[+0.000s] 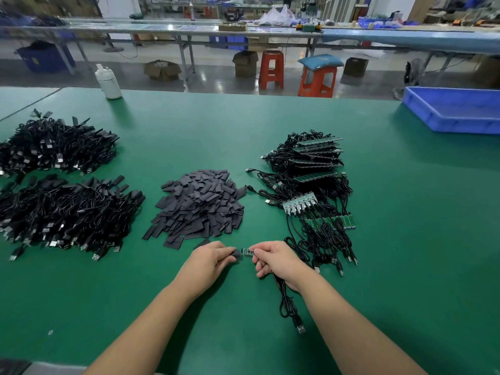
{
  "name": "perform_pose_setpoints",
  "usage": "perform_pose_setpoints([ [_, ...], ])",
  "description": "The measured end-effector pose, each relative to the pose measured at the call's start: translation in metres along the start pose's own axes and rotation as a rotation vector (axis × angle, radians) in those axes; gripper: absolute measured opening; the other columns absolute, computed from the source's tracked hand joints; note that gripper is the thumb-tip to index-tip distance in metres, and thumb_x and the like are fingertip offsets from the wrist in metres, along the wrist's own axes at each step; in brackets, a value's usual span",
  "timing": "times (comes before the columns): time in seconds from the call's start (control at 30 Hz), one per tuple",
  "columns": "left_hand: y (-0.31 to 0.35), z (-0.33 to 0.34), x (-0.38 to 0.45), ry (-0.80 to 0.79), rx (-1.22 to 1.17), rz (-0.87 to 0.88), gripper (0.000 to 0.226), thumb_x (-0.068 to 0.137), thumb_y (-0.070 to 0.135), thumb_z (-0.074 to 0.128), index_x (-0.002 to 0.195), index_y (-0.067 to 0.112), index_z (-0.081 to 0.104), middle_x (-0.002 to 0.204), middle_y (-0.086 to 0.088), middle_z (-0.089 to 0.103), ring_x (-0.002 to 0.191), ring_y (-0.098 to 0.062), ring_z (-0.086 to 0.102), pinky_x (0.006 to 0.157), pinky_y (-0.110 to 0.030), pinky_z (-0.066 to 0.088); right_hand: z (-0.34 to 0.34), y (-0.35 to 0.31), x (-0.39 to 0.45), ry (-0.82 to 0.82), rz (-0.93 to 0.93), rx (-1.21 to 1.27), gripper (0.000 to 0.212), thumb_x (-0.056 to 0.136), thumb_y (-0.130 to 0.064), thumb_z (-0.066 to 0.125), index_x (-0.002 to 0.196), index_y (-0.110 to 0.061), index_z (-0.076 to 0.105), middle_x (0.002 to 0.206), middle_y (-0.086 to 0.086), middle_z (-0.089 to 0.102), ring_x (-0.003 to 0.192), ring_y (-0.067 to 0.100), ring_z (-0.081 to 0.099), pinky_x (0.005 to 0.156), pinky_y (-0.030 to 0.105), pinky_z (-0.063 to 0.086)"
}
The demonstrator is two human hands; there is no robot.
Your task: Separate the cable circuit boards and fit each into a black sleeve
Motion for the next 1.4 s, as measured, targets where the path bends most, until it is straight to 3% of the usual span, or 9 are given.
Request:
perform_pose_setpoints([
  [0.1,0.002,0.000,-0.001,0.024,-0.017,-0.008,0.020,0.096,0.029,0.062,0.111,0.022,0.073,0.093,0.005,0.064,0.082,-0.012,0.058,0.071,-0.015,0.036,0.000,0.000,0.000,-0.005,0.003,-0.013,0.020,0.100,-0.007,0.050,0.101,-0.016,0.067,0.075,0.004,0.063,0.055,0.011,0.060,0.057,0.024,0.054],
  [0.33,0.008,0.000,0.002,0.006,-0.001,0.016,0.022,0.097,0.029,0.060,0.114,0.020,0.072,0.095,0.002,0.065,0.085,-0.017,0.061,0.075,-0.024,0.044,-0.001,0.001,0.001,-0.005,0.004,-0.037,0.018,0.100,-0.008,0.053,0.101,-0.018,0.067,0.074,0.003,0.065,0.058,0.012,0.061,0.060,0.026,0.056],
  [0.6,0.009,0.001,0.014,-0.166,0.308,0.028,0.023,0.101,0.032,0.049,0.118,0.022,0.062,0.102,0.003,0.058,0.087,-0.022,0.061,0.079,-0.032,0.047,0.001,0.003,0.001,-0.006,-0.002,-0.036,0.016,0.100,-0.007,0.053,0.101,-0.015,0.067,0.076,0.005,0.066,0.056,0.011,0.060,0.057,0.024,0.055],
  [0.9,0.009,0.009,0.016,-0.103,0.205,-0.128,0.041,0.100,0.035,0.050,0.139,0.022,0.051,0.116,-0.006,0.064,0.106,-0.029,0.060,0.088,-0.037,0.047,0.002,0.004,0.001,-0.013,-0.014,-0.042,0.015,0.100,-0.007,0.053,0.103,-0.016,0.065,0.072,0.001,0.066,0.056,0.012,0.059,0.056,0.024,0.054],
  [1.1,0.011,0.001,0.010,-0.007,0.080,-0.052,0.023,0.096,0.030,0.060,0.114,0.021,0.071,0.096,-0.004,0.067,0.091,-0.026,0.062,0.080,-0.034,0.048,0.002,0.004,0.001,-0.003,-0.012,-0.085,0.014,0.100,-0.009,0.053,0.105,-0.015,0.066,0.069,0.000,0.066,0.055,0.013,0.059,0.057,0.024,0.054],
  [1.4,0.015,-0.005,0.012,-0.028,0.117,-0.064,0.028,0.099,0.032,0.056,0.117,0.016,0.070,0.100,-0.006,0.066,0.096,-0.025,0.060,0.085,-0.035,0.046,0.003,0.001,-0.002,-0.007,-0.008,-0.114,0.016,0.101,-0.007,0.052,0.110,-0.012,0.064,0.073,0.002,0.064,0.054,0.010,0.059,0.057,0.023,0.054],
])
Point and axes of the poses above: each hand's wrist, its own x-axis towards the middle knuckle, its own z-axis out of the palm, y = z × x, the point moved 1 cm from there along x, towards the middle knuckle
